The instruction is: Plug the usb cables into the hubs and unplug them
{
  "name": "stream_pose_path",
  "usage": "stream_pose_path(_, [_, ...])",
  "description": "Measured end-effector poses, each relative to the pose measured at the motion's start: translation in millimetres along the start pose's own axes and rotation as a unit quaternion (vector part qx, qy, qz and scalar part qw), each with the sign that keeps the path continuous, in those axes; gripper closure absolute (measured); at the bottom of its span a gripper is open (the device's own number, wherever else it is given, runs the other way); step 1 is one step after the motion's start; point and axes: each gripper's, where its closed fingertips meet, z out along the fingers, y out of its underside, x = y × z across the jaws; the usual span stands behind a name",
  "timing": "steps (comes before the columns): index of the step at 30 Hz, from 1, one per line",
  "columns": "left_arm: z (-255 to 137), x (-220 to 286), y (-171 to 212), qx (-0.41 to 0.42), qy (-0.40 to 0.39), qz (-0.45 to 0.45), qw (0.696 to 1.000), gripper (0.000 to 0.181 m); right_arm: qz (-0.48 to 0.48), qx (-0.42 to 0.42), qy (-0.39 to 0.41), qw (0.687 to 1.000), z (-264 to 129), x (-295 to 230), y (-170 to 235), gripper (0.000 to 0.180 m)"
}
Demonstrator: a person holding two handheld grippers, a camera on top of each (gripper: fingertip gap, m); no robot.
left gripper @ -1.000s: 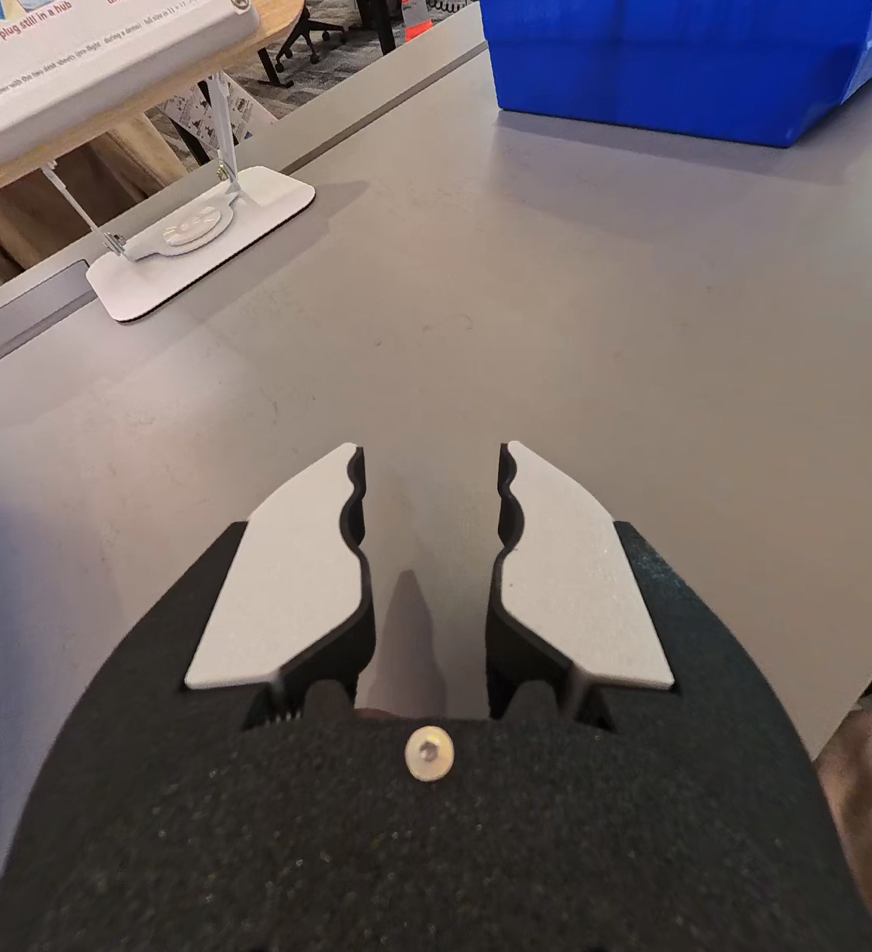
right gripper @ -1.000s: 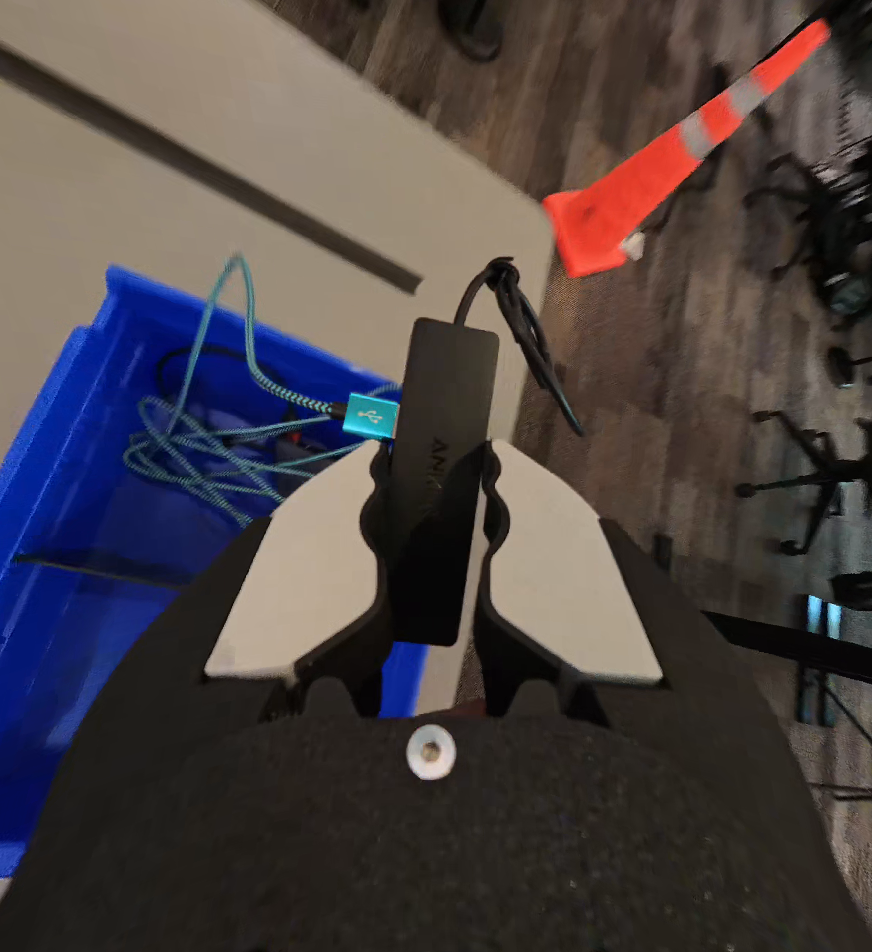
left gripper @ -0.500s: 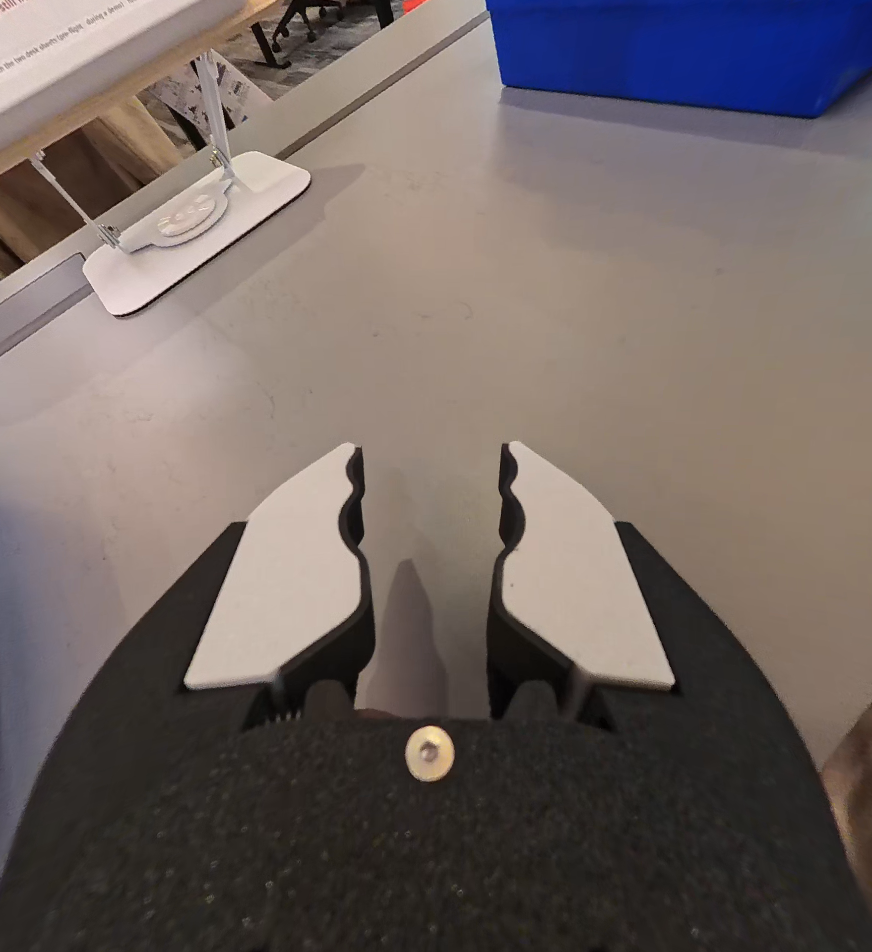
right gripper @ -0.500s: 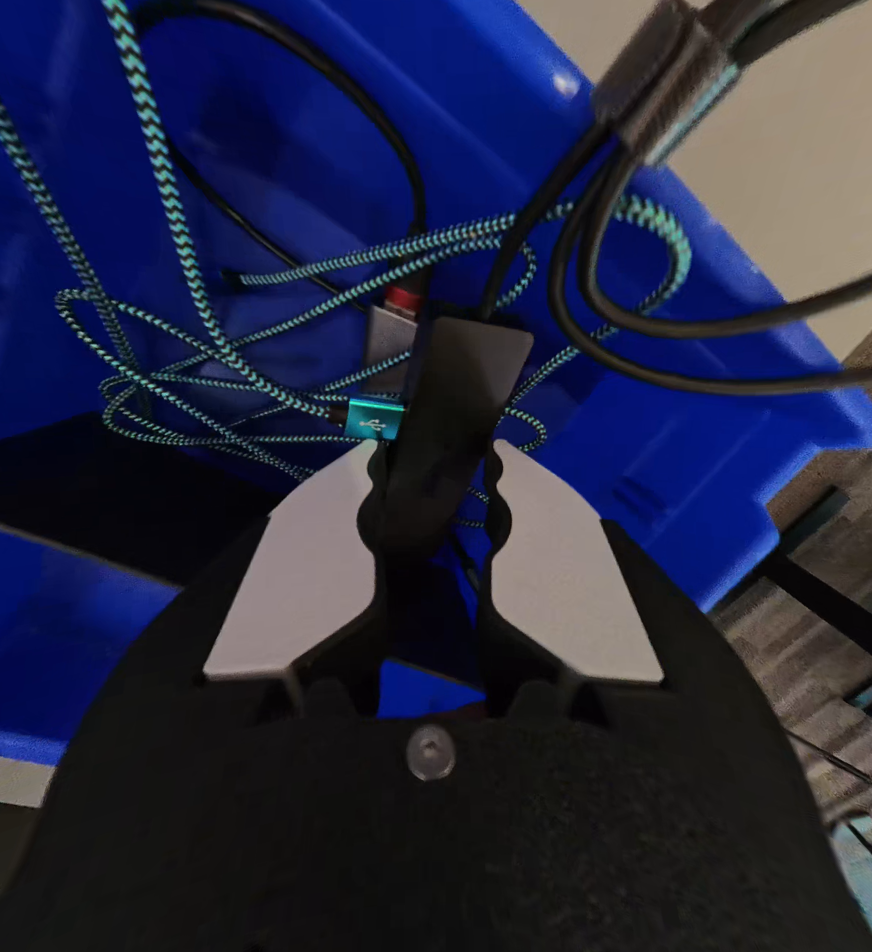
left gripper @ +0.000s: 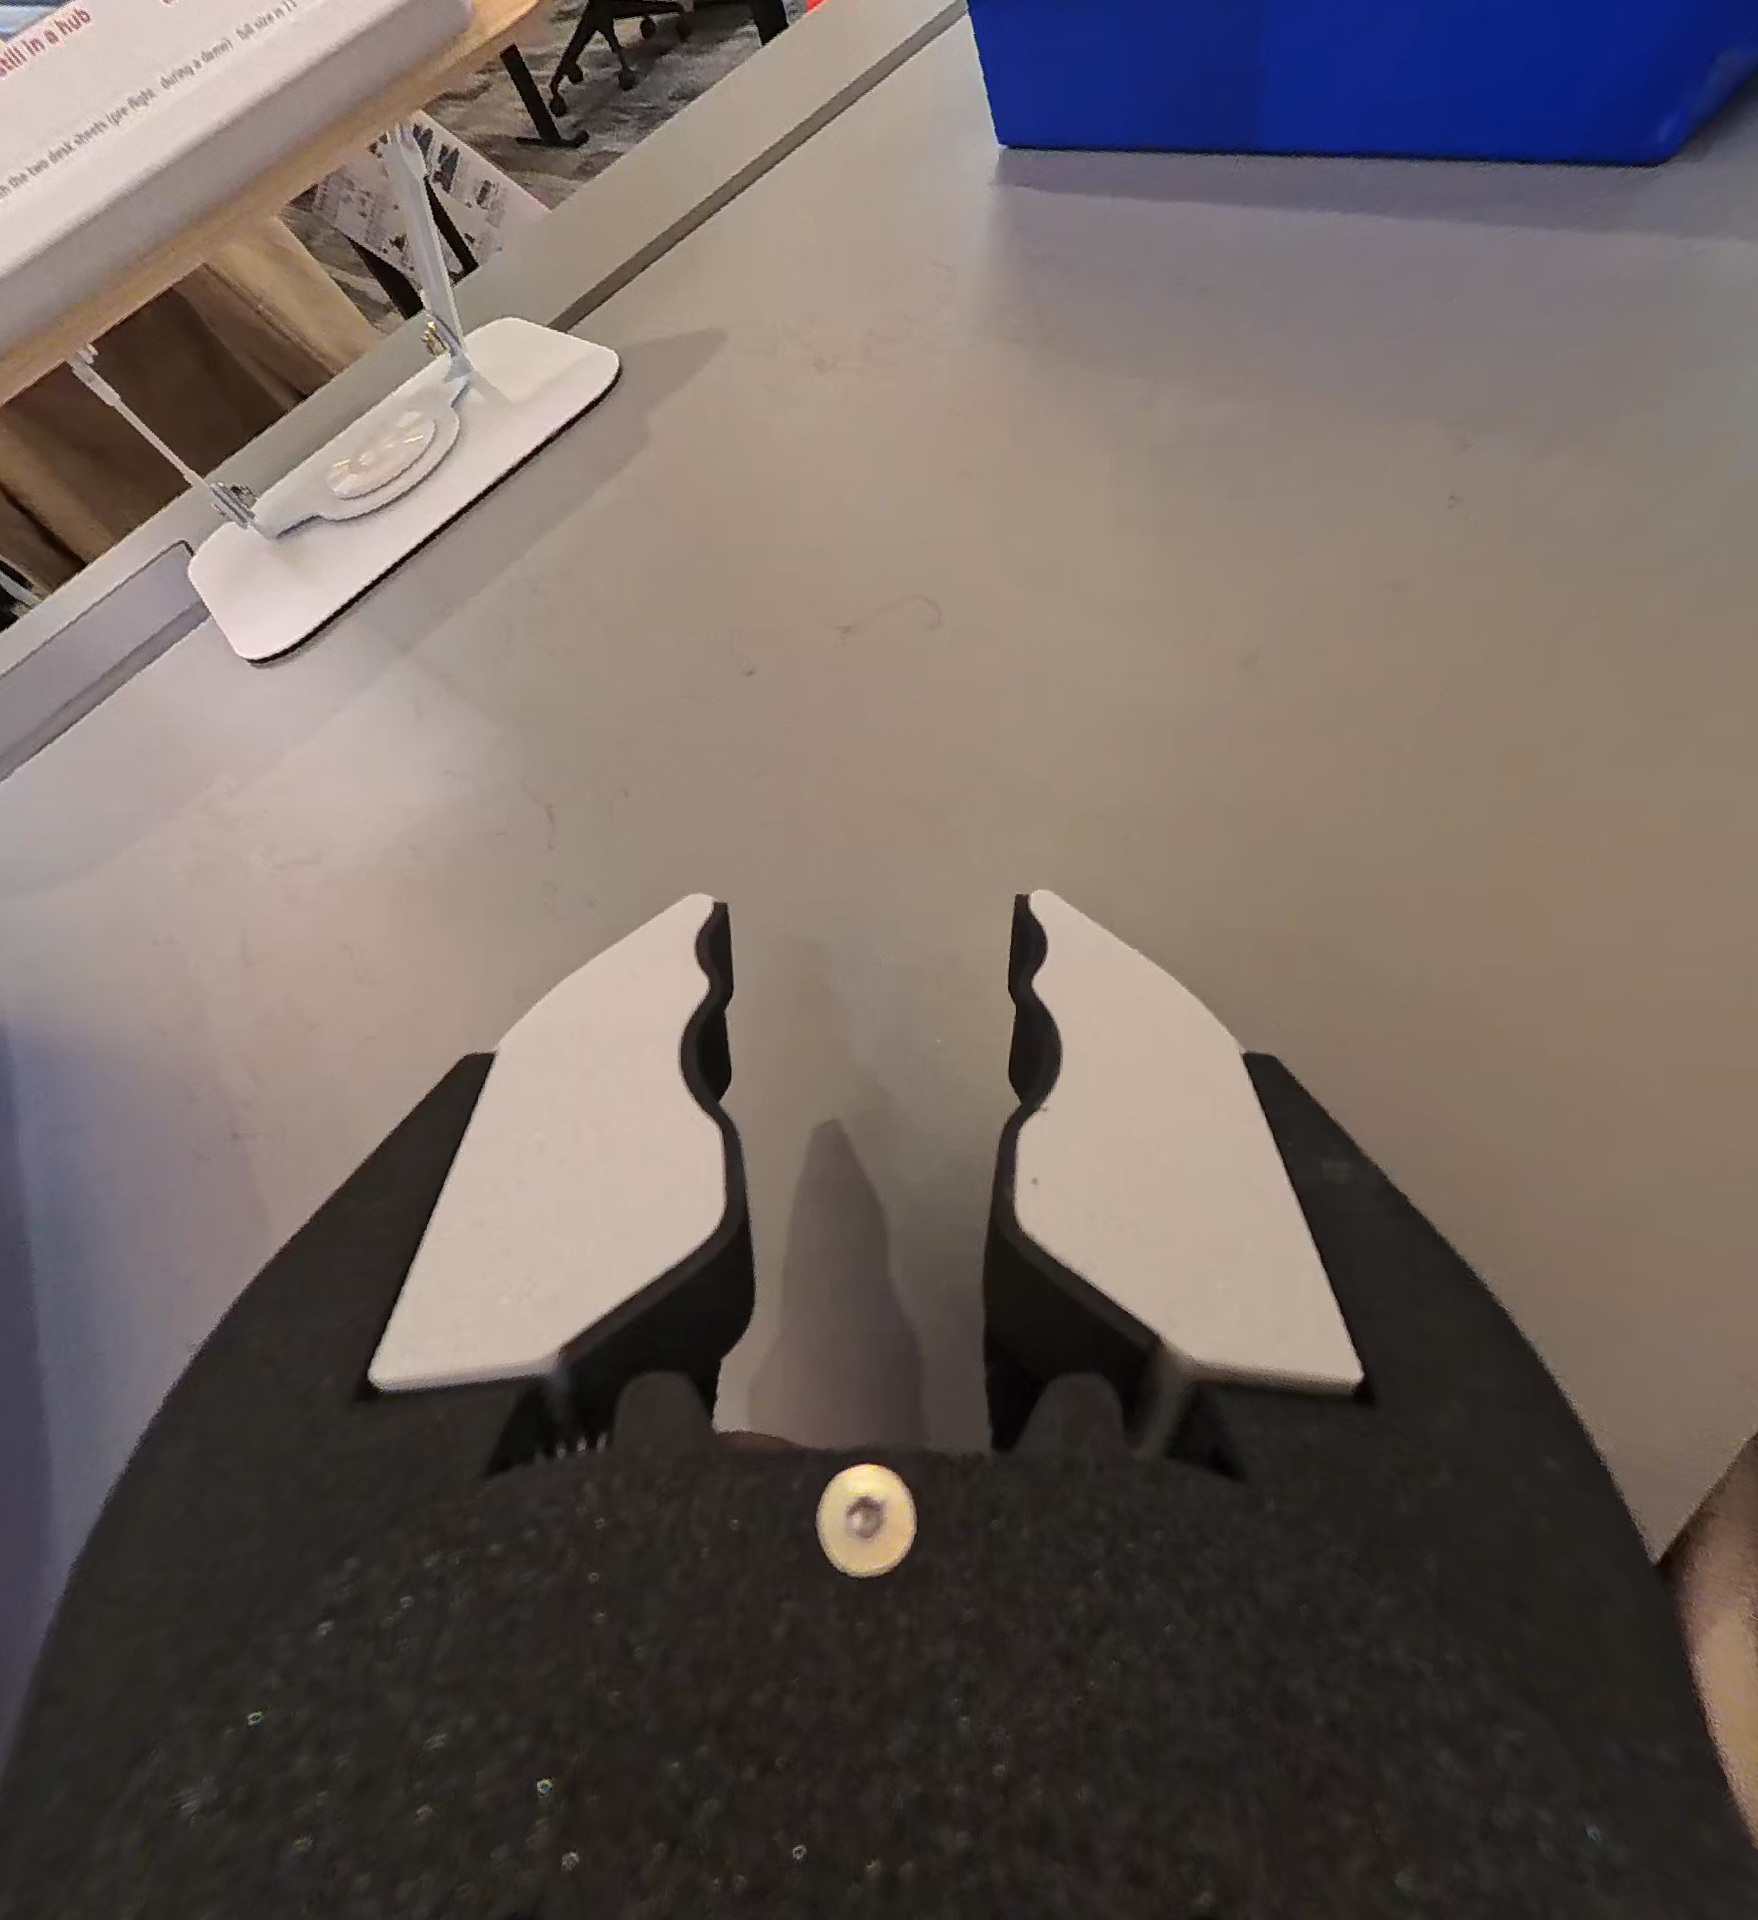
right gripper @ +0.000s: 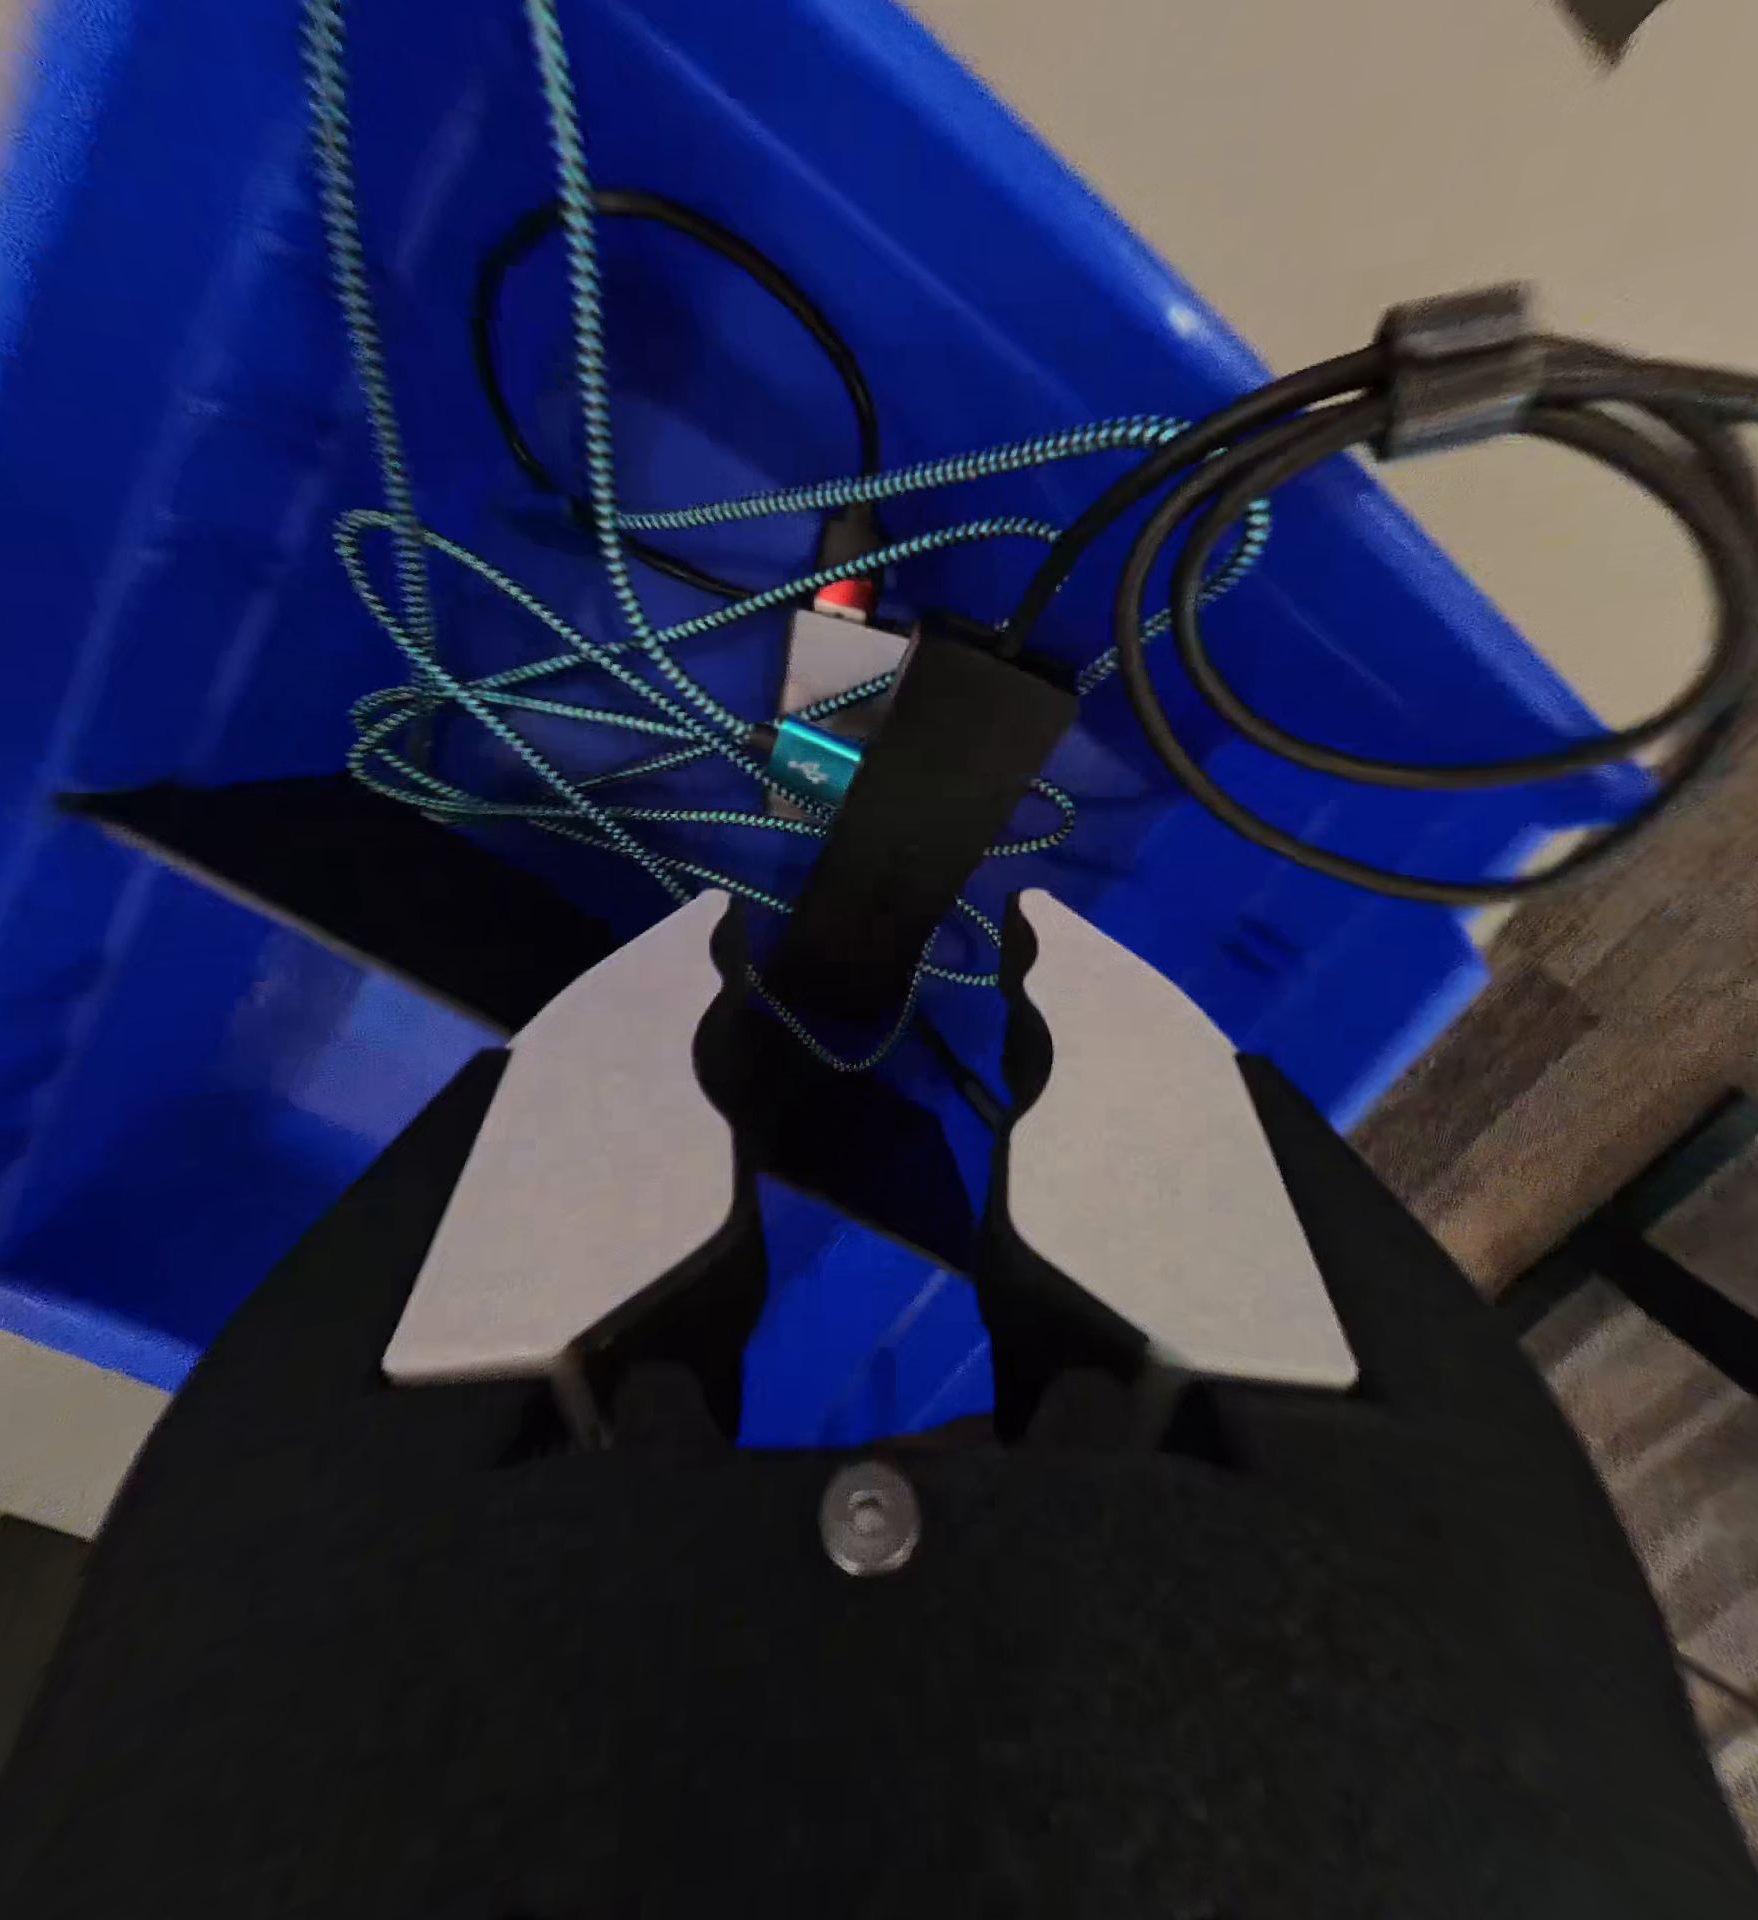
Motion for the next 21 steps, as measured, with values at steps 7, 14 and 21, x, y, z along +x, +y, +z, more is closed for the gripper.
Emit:
stream_pose_path(7, [2.5,-0.7,1.0,-0.006,-0.002,-0.001,1.0,0.13,0.05,0.208,0.1,0.972,-76.6,25.7,-39.6,0.142])
stream_pose_path(14, [3.6,0.0,0.5,-0.007,-0.001,0.002,1.0,0.13,0.099,0.158,0.132,0.973,-8.4,46.8,-58.2,0.137])
stream_pose_path(21, [1.2,0.0,0.4,-0.002,0.0,0.006,1.0,0.128,0.081,0.089,0.111,0.986,29.4,29.7,-42.8,0.171])
